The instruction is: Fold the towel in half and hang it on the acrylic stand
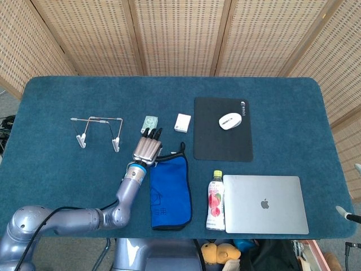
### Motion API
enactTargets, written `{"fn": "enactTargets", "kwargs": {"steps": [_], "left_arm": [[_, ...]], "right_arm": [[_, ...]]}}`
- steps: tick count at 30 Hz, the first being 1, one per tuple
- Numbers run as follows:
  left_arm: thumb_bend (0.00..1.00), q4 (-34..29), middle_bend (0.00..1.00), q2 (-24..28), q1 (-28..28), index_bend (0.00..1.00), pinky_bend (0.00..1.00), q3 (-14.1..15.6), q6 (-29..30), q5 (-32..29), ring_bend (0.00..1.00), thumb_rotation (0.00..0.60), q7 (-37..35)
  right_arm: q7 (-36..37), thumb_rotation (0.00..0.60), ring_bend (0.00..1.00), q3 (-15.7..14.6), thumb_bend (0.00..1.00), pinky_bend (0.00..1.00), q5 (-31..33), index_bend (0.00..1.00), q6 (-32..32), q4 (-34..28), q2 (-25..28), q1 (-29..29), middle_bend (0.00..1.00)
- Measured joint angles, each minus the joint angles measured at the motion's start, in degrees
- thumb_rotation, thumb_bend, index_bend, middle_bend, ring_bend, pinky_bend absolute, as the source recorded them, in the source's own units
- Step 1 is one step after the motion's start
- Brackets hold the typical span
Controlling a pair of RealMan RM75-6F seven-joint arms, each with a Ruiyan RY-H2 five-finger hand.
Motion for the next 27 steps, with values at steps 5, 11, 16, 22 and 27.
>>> {"fn": "enactTargets", "kwargs": {"steps": [5,11,16,22,27], "left_arm": [[0.85,-3.0,0.0,2.4,0.0,0.83,0.0,-0.9,1.1,0.4,0.0,0.6,-0.1],[0.85,-8.0,0.0,6.1,-0.2,0.83,0.0,-2.5,2.6,0.6,0.0,0.6,0.0],[0.85,-14.2,0.0,11.1,-0.4,0.84,0.0,-4.5,4.6,-0.2,0.0,0.6,0.4],[0.85,-20.4,0.0,17.6,-0.5,0.85,0.0,-6.9,7.0,-1.7,0.0,0.6,0.6],[0.85,-23.8,0.0,22.5,-0.3,0.85,0.0,-8.6,8.2,-3.2,0.0,0.6,0.2]], "right_arm": [[0.5,0.6,0.0,0.0,0.0,0.0,-0.2,0.0,0.3,0.0,0.2,-0.2,0.0],[1.4,0.6,0.0,-0.1,0.0,0.0,-0.6,0.0,0.7,-0.1,0.5,-0.4,0.0],[2.2,0.6,0.0,-0.1,0.0,0.0,-0.7,0.0,0.7,0.0,0.7,-0.5,0.0],[2.8,0.6,0.0,-0.2,0.0,0.0,-1.2,0.0,1.0,-0.2,1.0,-0.6,0.0],[3.0,0.6,0.0,-0.3,0.0,0.0,-1.8,0.0,1.5,-0.4,1.2,-0.8,0.0]]}}
